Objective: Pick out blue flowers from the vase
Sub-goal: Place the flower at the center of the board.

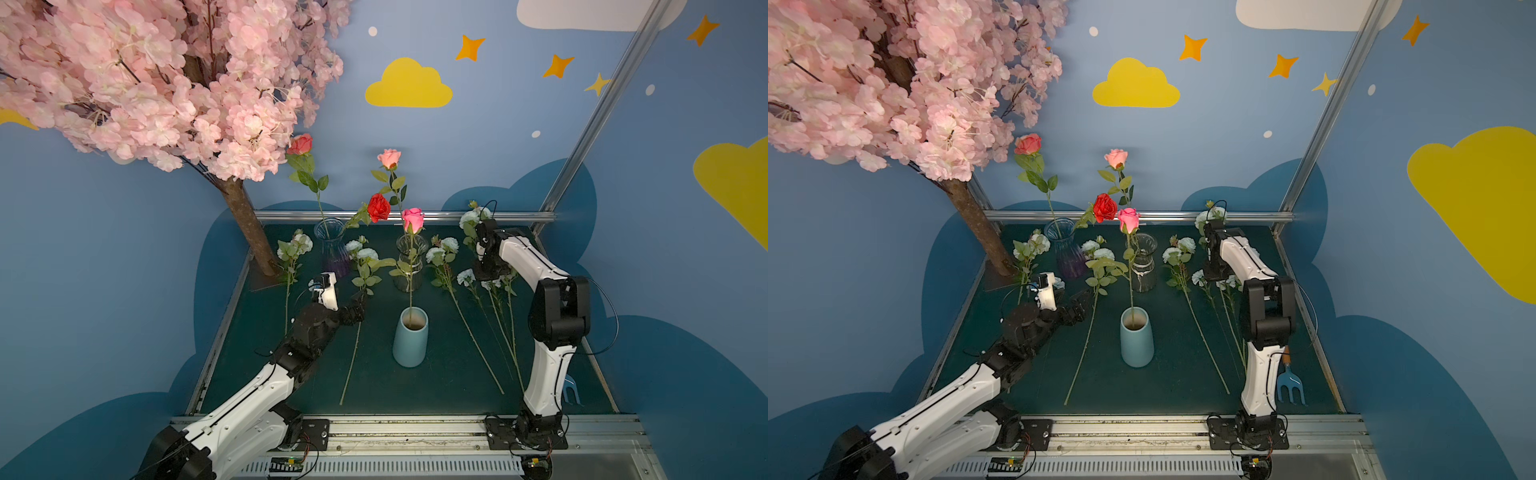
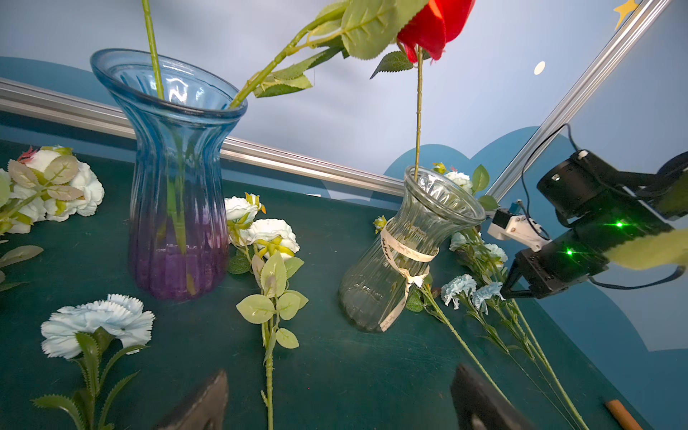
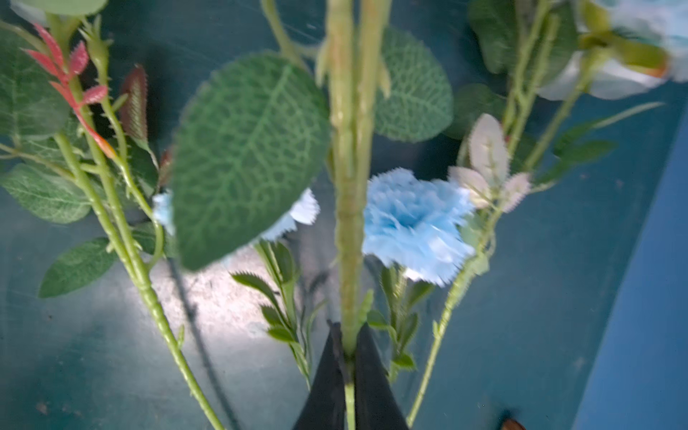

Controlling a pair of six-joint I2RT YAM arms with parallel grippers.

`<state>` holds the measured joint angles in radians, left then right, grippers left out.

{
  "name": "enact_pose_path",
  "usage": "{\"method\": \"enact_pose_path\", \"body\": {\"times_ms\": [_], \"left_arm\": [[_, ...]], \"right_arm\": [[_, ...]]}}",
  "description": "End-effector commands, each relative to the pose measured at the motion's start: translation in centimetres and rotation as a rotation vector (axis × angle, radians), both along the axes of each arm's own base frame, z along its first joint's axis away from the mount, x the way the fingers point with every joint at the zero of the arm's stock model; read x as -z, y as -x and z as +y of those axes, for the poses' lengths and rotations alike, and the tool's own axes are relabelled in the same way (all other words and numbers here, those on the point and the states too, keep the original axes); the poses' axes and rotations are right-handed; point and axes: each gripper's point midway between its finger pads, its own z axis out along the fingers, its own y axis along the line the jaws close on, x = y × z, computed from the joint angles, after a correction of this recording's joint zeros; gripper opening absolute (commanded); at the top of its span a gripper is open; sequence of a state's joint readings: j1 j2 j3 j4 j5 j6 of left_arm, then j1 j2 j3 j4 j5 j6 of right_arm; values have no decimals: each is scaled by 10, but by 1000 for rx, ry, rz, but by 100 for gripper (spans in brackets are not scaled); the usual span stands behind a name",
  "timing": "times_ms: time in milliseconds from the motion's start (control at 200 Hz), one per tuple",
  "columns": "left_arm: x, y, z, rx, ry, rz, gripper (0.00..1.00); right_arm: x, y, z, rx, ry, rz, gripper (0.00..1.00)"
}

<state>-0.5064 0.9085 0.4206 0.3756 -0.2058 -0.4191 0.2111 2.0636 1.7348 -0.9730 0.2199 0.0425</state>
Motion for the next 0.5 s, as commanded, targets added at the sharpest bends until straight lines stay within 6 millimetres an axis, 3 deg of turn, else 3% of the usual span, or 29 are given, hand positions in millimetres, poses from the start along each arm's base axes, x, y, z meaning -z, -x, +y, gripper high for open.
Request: {"method": "enact_pose_path", "body": {"times_ms": [0, 496], "left_arm": [[-8, 0, 2, -3, 5, -21, 93], [-5, -1, 0, 2, 8, -11, 93]], "right_arm": [[10, 2, 5, -15, -19, 52, 0], [39, -9, -15, 78, -67, 88, 0]]}}
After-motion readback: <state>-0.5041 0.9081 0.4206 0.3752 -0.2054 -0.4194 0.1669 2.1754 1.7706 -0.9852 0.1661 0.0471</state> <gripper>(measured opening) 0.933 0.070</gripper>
